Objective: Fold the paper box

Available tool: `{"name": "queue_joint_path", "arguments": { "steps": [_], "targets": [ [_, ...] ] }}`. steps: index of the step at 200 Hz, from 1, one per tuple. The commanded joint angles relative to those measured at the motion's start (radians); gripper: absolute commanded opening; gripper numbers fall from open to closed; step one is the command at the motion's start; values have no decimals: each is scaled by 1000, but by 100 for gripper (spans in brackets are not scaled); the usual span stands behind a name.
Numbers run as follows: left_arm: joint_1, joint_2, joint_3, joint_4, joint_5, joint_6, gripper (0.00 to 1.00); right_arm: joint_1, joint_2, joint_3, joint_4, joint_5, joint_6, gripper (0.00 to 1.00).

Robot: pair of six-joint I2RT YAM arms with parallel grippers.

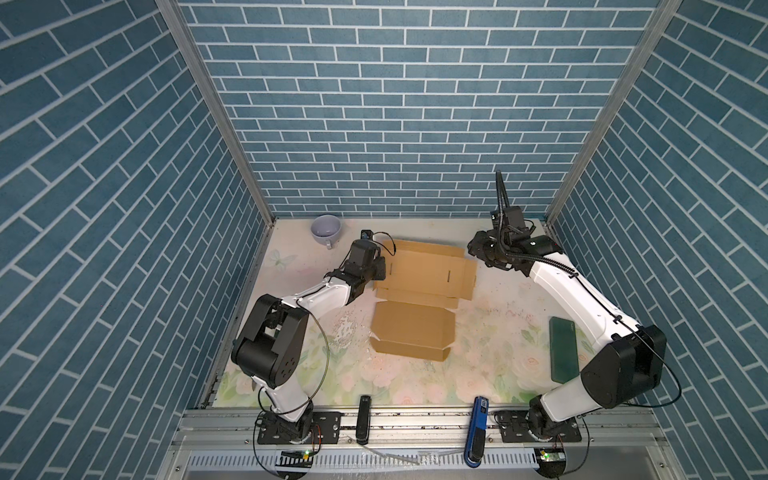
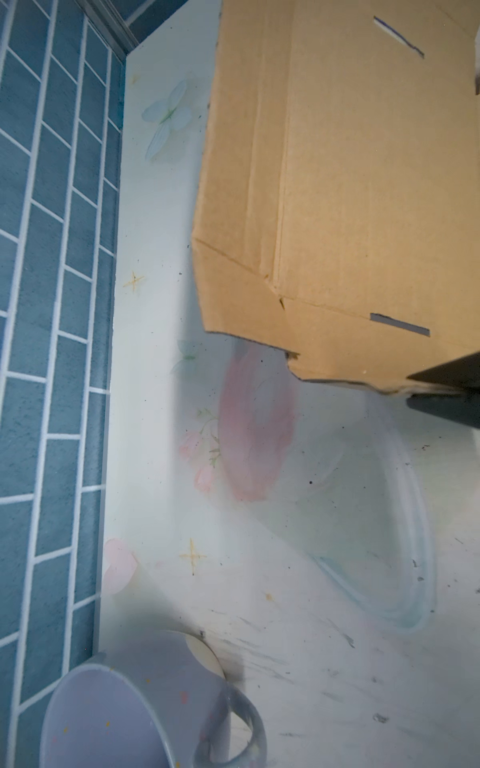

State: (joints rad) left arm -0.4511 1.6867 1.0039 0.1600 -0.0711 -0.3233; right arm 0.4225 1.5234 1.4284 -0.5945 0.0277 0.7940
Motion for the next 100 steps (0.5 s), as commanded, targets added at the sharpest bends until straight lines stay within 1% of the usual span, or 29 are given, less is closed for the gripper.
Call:
{"name": "queue_joint_path", "arguments": {
  "steps": [1, 34, 62, 80, 100],
  "targets": [
    [-27, -40, -65, 147, -76, -39, 0, 36, -17, -44, 105, -15, 199, 53],
    [-57, -71, -159, 247, -116, -57, 0, 105, 22, -96, 253, 9, 407, 52],
    [-92, -107, -221, 308, -164, -51, 0, 147, 78, -75, 291, 37, 539, 53],
    [-115, -136, -260, 335, -195, -46, 0, 164, 107, -60, 311, 53, 612, 56],
    [-125, -156, -291, 356, -212, -40, 0, 170, 143, -54, 342, 39, 696, 57]
  ]
}}
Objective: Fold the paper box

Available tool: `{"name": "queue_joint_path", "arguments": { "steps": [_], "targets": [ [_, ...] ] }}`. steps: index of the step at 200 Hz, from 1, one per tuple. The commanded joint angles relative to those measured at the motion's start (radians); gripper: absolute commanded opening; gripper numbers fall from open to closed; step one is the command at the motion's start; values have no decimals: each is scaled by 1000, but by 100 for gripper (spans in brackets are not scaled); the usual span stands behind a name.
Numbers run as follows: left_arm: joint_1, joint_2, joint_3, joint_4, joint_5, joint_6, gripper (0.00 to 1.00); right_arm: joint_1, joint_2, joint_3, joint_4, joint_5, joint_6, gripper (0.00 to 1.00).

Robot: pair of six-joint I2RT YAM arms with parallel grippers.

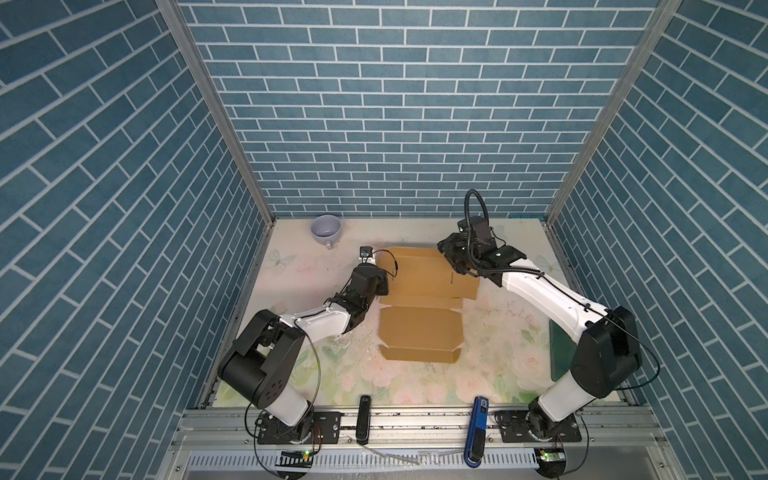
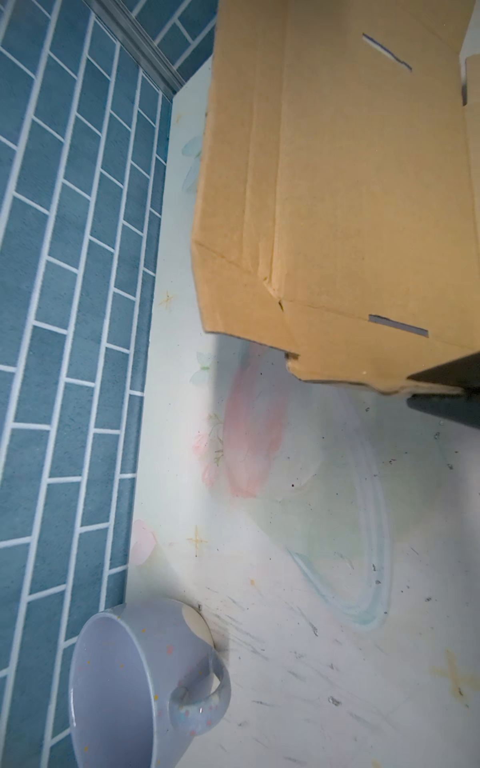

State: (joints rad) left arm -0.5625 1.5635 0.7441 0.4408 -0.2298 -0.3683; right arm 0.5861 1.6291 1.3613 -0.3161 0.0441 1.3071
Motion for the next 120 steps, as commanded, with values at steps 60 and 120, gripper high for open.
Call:
{"name": "queue_joint_path", "arguments": {
  "steps": [60, 120],
  "targets": [
    [-26, -64, -106, 135, -57, 7, 0, 27, 73, -16, 174, 59, 327, 61],
    [-40, -58, -126, 174, -65, 2, 0, 43, 134, 2, 203, 24, 407, 60]
  ]
}}
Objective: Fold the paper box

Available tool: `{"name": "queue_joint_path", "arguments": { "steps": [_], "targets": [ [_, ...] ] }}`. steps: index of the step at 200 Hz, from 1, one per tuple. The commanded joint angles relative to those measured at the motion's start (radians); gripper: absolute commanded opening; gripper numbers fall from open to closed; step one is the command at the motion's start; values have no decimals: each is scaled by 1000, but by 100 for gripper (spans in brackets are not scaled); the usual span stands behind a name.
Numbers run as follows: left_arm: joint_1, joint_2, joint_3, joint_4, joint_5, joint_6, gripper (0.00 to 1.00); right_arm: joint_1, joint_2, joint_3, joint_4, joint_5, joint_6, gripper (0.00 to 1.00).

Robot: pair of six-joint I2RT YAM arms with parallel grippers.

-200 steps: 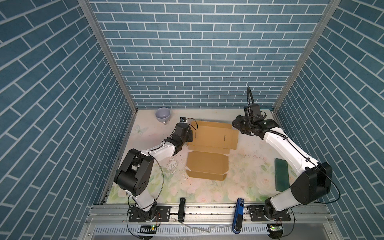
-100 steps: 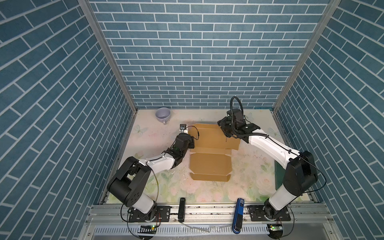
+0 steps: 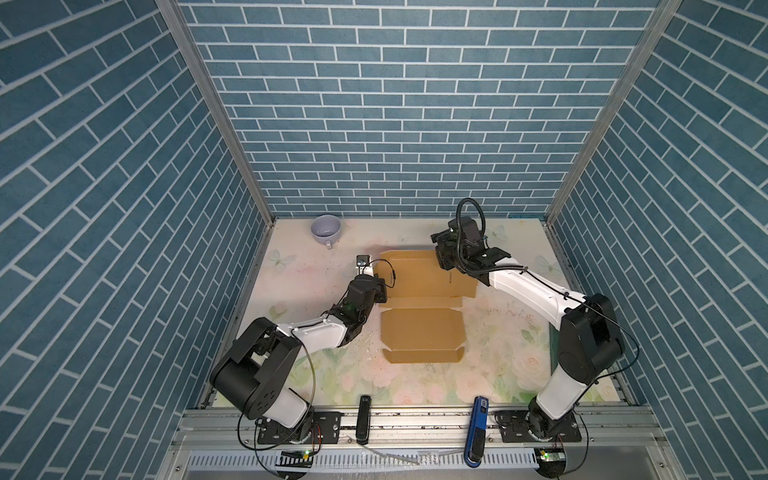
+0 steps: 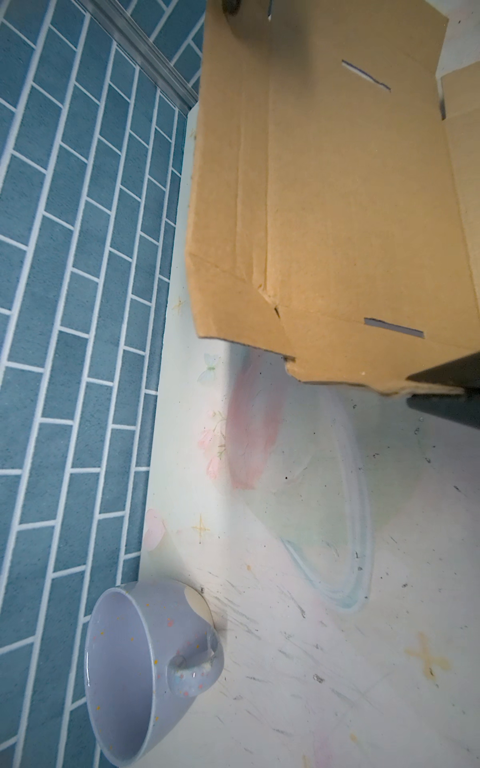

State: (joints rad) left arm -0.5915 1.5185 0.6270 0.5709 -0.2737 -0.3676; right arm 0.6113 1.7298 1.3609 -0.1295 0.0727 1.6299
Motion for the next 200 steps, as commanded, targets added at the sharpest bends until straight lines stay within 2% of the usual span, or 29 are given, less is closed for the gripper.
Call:
{"name": "queue_joint_path", "arguments": {
  "steps": [1, 43, 94, 147, 200],
  "targets": [
    [-11, -13, -9, 45, -22, 1, 0, 18, 34, 3, 16, -5, 84, 60],
    [-31, -16, -12, 55, -27, 1, 0, 31, 42, -17, 33, 9, 119, 59],
    [-56, -15, -18, 68, -50, -1, 0, 37, 41, -31, 39, 15, 131, 50],
    [-62, -13, -20, 85, -67, 1, 0, 39, 43, -61, 55, 19, 154, 47],
    [-70, 1, -27, 113, -77, -9, 0, 43, 47, -62, 44, 23, 156, 34]
  ]
}}
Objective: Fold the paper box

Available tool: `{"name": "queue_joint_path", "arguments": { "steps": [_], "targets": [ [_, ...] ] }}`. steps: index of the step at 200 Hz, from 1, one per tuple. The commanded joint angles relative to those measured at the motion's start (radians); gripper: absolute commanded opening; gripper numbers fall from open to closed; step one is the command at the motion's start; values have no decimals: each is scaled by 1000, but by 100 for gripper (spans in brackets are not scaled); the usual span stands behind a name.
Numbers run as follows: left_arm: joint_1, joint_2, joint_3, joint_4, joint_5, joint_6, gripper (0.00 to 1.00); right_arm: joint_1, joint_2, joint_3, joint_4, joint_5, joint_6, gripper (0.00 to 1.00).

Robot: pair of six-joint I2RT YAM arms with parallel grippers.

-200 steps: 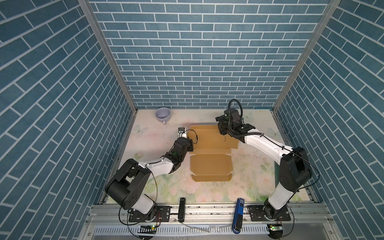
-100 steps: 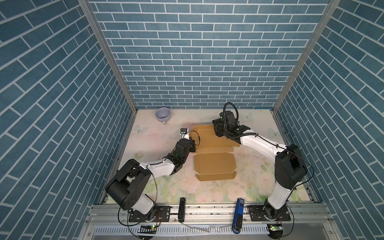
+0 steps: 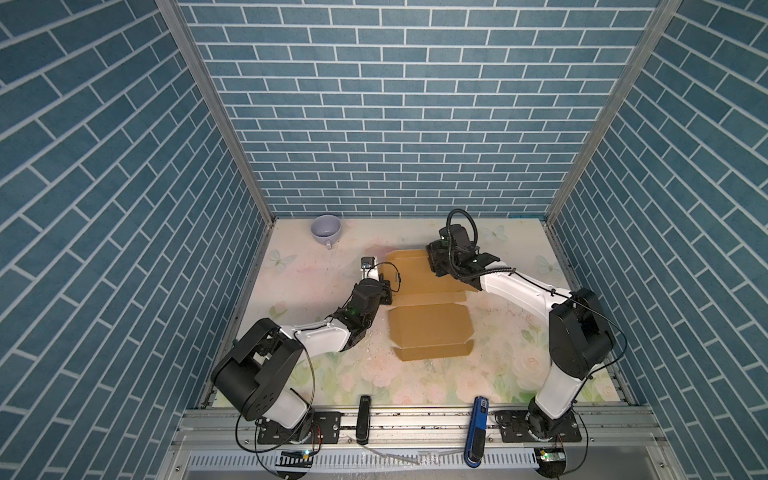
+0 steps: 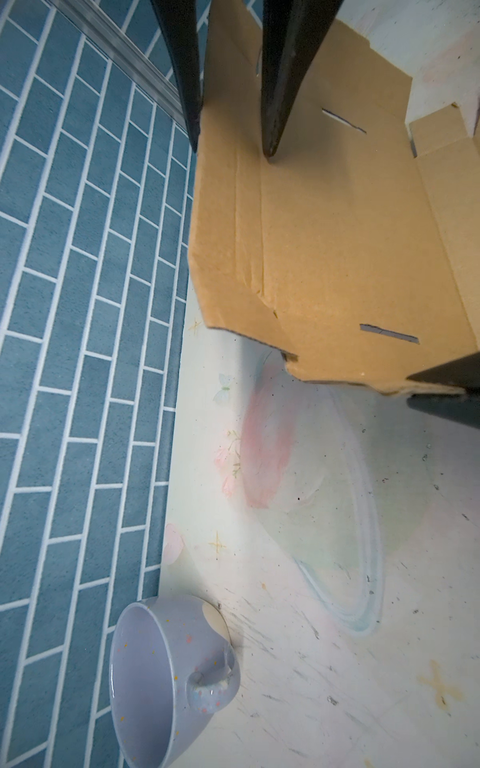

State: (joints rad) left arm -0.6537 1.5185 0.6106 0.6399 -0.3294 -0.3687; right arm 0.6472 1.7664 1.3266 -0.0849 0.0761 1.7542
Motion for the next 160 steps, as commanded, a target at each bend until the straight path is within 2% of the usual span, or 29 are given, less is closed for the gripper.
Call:
{"name": "queue_joint_path", "arguments": {
  "steps": [1, 41, 160],
  "targets": [
    [-8, 2, -11, 44, -21, -8, 0, 7, 10, -27, 0, 20, 31, 34],
    [-14, 9, -6, 42, -23, -7, 0, 10, 0, -51, 7, 24, 38, 28],
    [-33, 27, -14, 59, -14, -10, 0, 20, -7, -128, 57, 47, 59, 27]
  ]
}}
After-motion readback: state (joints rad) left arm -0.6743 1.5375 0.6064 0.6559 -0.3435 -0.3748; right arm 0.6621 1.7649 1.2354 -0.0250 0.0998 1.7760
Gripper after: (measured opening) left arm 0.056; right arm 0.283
